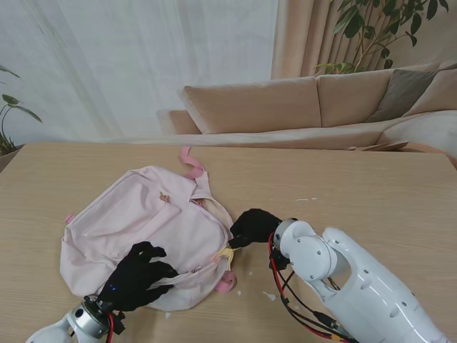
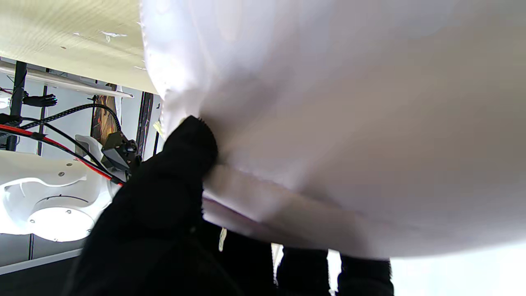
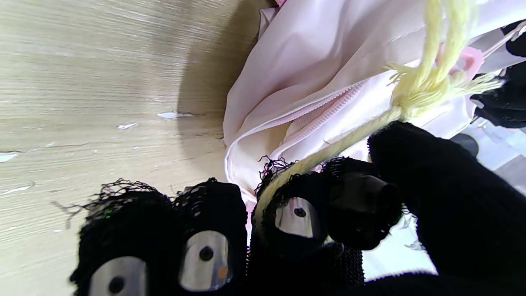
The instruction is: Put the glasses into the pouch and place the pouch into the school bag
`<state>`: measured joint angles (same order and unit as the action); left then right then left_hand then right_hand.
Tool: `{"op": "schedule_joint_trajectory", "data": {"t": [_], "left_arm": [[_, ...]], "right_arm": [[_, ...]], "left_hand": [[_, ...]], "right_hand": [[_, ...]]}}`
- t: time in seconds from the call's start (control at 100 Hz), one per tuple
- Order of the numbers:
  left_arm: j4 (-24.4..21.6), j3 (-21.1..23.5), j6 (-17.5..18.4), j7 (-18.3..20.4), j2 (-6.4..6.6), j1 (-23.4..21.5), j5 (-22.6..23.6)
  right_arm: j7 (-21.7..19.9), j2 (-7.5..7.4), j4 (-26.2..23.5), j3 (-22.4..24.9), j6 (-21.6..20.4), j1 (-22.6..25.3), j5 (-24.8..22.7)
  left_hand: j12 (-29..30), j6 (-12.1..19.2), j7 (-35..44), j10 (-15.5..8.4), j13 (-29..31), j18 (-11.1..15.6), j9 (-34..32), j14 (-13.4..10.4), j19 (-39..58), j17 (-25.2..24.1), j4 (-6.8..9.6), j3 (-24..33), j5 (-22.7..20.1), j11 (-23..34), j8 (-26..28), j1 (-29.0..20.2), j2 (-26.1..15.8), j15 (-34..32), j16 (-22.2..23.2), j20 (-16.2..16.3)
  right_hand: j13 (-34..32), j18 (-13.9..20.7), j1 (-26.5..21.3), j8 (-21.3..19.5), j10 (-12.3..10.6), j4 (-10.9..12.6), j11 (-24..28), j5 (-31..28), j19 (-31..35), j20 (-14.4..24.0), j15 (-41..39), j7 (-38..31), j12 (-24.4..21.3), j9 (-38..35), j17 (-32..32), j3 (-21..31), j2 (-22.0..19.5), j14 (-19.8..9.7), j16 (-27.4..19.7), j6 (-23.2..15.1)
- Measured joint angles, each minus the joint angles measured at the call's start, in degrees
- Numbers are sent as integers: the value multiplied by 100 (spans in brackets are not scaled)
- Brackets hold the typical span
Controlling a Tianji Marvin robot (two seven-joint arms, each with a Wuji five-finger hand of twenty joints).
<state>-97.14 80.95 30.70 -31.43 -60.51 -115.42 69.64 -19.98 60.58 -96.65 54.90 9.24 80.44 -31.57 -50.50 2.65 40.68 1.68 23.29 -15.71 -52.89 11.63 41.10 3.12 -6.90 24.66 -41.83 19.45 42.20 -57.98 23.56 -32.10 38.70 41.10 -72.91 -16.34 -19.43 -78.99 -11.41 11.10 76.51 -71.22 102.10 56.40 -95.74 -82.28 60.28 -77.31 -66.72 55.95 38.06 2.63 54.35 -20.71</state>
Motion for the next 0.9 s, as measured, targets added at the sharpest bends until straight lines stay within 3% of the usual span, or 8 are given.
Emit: {"op": "schedule_joint_trajectory", "data": {"t": [0.19,0.33,0.39,0.46,0.52,0.72,0.8,0.9], "left_arm": [[-99,-18,-433,150,17,-25,38],[-112,-55,-648,222,44,-22,99],[-97,-78,-678,255,47,-4,86],[-72,-96,-712,308,47,23,52],[-42,-113,-724,317,47,47,33],[-37,-113,-740,286,43,34,50],[-80,-82,-725,303,33,5,43],[-146,-47,-693,353,30,-30,29]], "right_arm": [[147,28,-79,330,-270,283,218],[77,-40,-236,511,-761,498,243],[-107,-90,-357,550,-766,550,199],[-318,-145,-476,577,-792,577,79],[-303,-166,-523,577,-800,588,-51],[700,-69,-519,454,-281,672,-32],[1122,41,-457,375,-125,692,-79],[1536,147,-337,205,69,671,-569]], "left_hand": [[0,234,1,-6,0,0,2,-31,1,-27,0,6,48,0,140,1,0,5,1,-3],[-66,344,214,87,0,0,2,-31,1,-27,-2,-71,48,0,151,-28,0,49,1,-4],[-68,344,281,87,0,0,2,-32,1,-27,-7,-162,48,0,108,-134,0,49,1,-4],[-69,344,333,89,0,0,2,-33,1,-28,-72,-241,48,0,108,-257,0,50,1,-4],[-77,333,372,91,0,0,2,-33,1,-28,-128,-351,48,0,108,-443,0,50,1,-4],[-231,280,377,93,144,0,-54,-33,177,-9,-129,-726,124,635,385,-716,-117,-197,77,-4],[-231,269,377,208,147,0,-33,-33,241,-5,-129,-766,130,992,470,-755,-127,-367,198,-4],[-286,213,350,294,151,0,109,-18,304,15,-129,-822,144,1348,596,-797,-184,-485,380,-4]], "right_hand": [[0,163,0,-18,-4,46,-87,1,0,-246,9,30,-1,0,-5,-83,-15,-45,-2,-31],[-27,278,-95,-307,56,-667,-286,432,1,-1191,604,229,328,327,256,-83,-57,-63,-445,-60],[378,410,-175,-311,161,-924,-360,967,2,-1175,901,363,362,861,835,60,-82,-57,-452,-50],[890,539,-340,119,214,-1189,-496,1723,4,-948,1219,657,287,1453,1398,531,20,-57,-451,-20],[1095,557,-479,444,234,-1205,-589,2197,4,-818,1448,779,76,1694,1617,900,138,-36,-452,130],[520,253,-757,901,270,-1265,-997,2599,4,-980,1767,864,-981,1264,863,1602,645,248,-871,421],[98,150,-749,991,266,-1267,-1060,2513,5,-1199,1687,865,-1126,876,315,1747,797,299,-952,436],[-37,145,-634,996,169,-1267,-1136,2223,5,-1247,1151,848,-1131,474,88,1798,847,263,-814,483]]}}
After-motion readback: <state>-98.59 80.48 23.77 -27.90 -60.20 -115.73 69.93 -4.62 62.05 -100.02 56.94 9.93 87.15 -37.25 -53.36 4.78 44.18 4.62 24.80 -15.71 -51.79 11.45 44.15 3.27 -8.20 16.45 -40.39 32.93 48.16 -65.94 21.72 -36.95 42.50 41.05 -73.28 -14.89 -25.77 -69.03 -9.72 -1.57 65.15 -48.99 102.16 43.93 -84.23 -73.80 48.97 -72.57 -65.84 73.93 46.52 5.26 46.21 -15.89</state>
